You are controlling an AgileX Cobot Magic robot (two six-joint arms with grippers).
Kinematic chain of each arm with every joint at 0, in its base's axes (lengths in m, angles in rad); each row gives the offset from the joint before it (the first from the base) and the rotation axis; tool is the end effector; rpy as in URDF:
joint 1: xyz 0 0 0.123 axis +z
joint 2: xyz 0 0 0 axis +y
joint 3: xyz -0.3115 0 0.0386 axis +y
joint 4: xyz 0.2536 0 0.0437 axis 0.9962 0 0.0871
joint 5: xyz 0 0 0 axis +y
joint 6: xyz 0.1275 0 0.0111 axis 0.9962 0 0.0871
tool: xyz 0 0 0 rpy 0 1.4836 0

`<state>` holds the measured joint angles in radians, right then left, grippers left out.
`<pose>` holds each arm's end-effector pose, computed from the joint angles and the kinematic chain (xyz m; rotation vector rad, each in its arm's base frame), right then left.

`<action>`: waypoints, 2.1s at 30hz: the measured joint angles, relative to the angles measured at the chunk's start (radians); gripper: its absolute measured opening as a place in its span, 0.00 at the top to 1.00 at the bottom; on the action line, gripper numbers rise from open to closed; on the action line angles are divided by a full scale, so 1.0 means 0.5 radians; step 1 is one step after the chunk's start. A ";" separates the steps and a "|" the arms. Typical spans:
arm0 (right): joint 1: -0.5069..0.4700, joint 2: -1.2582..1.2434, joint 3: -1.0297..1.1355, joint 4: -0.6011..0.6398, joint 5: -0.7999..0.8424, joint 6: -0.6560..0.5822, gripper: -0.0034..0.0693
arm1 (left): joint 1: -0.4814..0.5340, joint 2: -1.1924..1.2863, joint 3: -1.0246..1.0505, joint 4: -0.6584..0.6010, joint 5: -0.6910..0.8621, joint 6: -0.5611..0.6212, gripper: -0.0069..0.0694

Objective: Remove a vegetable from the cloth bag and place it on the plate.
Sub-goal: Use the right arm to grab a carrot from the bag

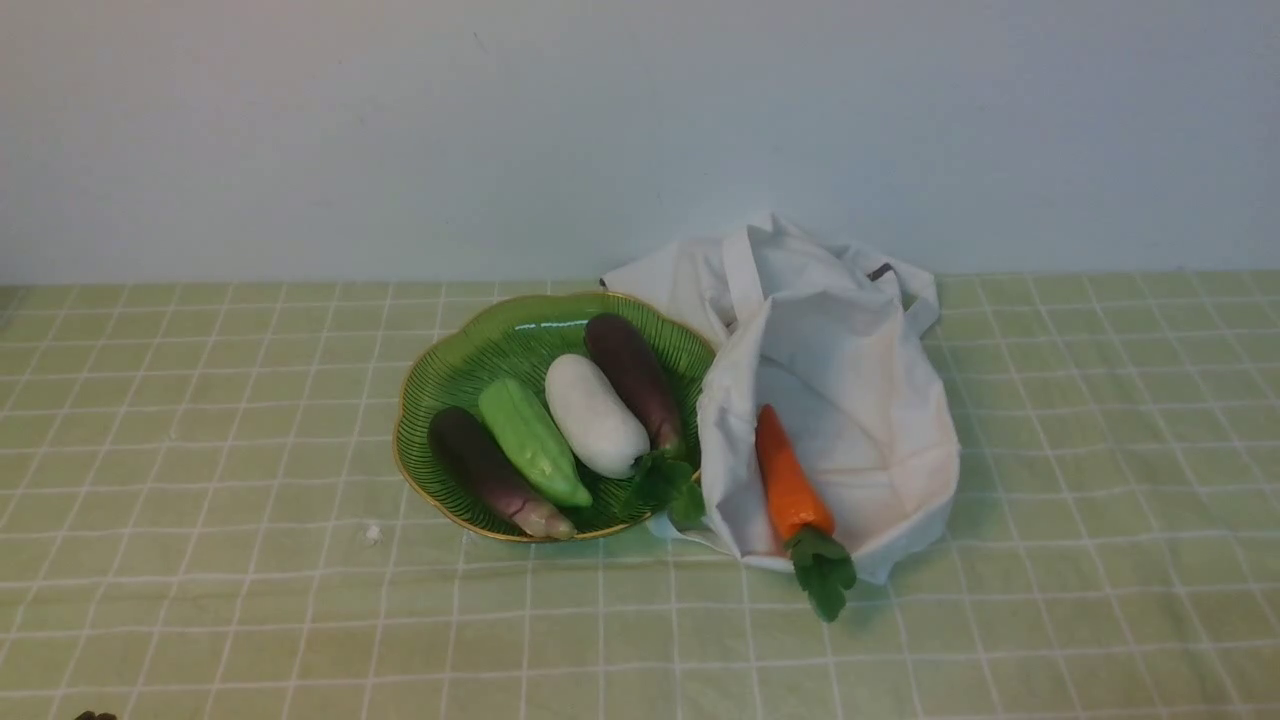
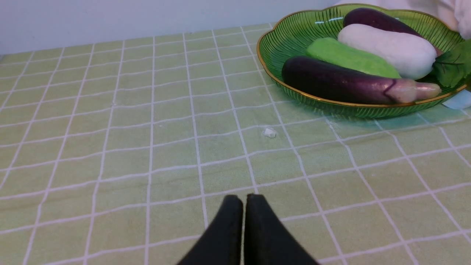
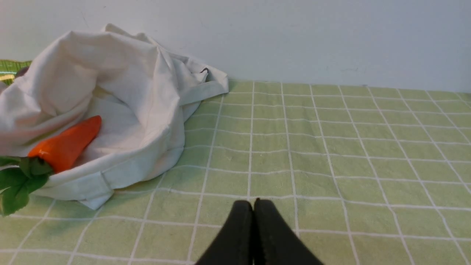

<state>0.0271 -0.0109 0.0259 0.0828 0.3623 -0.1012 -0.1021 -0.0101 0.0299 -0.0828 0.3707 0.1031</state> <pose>0.0648 0.0055 0.1616 -0.0676 1.8585 0.0296 0.0639 -0.0104 0.1590 0.1404 1.8683 -0.0806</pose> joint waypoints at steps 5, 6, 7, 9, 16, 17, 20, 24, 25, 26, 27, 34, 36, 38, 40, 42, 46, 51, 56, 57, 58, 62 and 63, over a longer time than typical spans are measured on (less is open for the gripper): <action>0.000 0.000 0.000 0.000 0.000 0.000 0.97 | 0.000 0.000 0.000 0.000 0.000 0.000 0.92; 0.000 0.000 0.000 0.000 0.000 0.000 0.97 | 0.000 0.000 0.000 0.000 0.000 0.000 0.92; 0.000 0.000 0.000 0.000 0.000 0.000 0.97 | 0.000 0.000 0.000 0.000 0.000 0.000 0.92; 0.000 0.000 0.000 0.000 0.000 0.000 0.97 | 0.000 0.000 0.000 0.000 0.000 0.000 0.92; 0.000 0.000 0.002 0.141 -0.050 0.084 0.97 | 0.000 0.000 0.000 0.000 0.000 0.000 0.92; 0.000 0.000 0.004 0.254 -0.072 0.146 0.97 | 0.000 0.000 0.000 0.000 0.000 0.000 0.92; 0.000 0.000 0.004 0.758 -0.150 0.422 0.97 | 0.000 0.000 0.000 0.000 0.000 0.000 0.92; 0.000 0.000 0.004 1.334 -0.178 0.592 0.97 | 0.000 0.000 0.000 0.000 0.000 0.000 0.92; 0.000 0.000 0.004 1.388 -0.179 0.603 0.97 | 0.000 0.000 0.000 0.000 0.000 0.000 0.92; 0.000 0.000 0.004 1.439 -0.179 0.609 0.97 | 0.000 0.000 0.000 0.000 0.000 0.000 0.92; 0.000 0.000 0.004 1.480 -0.179 0.613 0.97 | 0.000 0.000 0.000 0.000 0.000 0.000 0.92; 0.000 0.000 -0.108 1.521 -0.187 0.414 0.97 | 0.000 0.000 0.000 0.000 0.000 0.000 0.92; 0.000 0.008 -0.241 1.485 -0.238 0.242 0.97 | 0.000 0.000 0.000 0.000 0.000 0.000 0.92; 0.000 0.096 -0.409 1.451 -0.297 0.066 0.97 | 0.000 0.000 0.000 0.000 0.000 0.000 0.92; 0.000 0.211 -0.542 1.417 -0.307 -0.072 0.97 | 0.000 0.000 0.000 0.000 0.000 0.000 0.92; 0.000 0.433 -0.684 1.356 -0.244 -0.212 0.97 | 0.000 0.000 0.000 0.000 0.000 0.000 0.92; 0.000 0.986 -0.959 1.195 0.162 -0.375 0.97 | 0.000 0.000 0.000 0.000 0.000 0.000 0.92; 0.000 1.784 -1.179 1.049 0.746 -0.400 0.97 | 0.000 0.000 0.000 0.000 0.000 0.000 0.92; 0.027 2.448 -1.363 1.158 0.985 -0.598 0.97 | 0.000 0.000 0.000 0.000 0.000 0.000 0.92; 0.065 2.571 -1.405 1.232 0.998 -0.702 0.97 | 0.000 0.000 0.000 0.000 0.000 0.000 0.92; 0.074 2.589 -1.412 1.246 0.998 -0.702 0.97 | 0.000 0.000 0.000 0.000 0.000 0.000 0.92; 0.334 2.867 -1.597 1.420 0.996 -0.866 0.97 | 0.000 0.000 0.000 0.000 0.000 0.000 0.92; 0.391 2.888 -1.643 1.420 0.987 -0.857 0.97 | 0.000 0.000 0.000 0.000 0.000 0.000 0.92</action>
<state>0.2224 1.4329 -0.7959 0.7928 0.8557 -0.5297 -0.1021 -0.0101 0.0299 -0.0828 0.3707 0.1031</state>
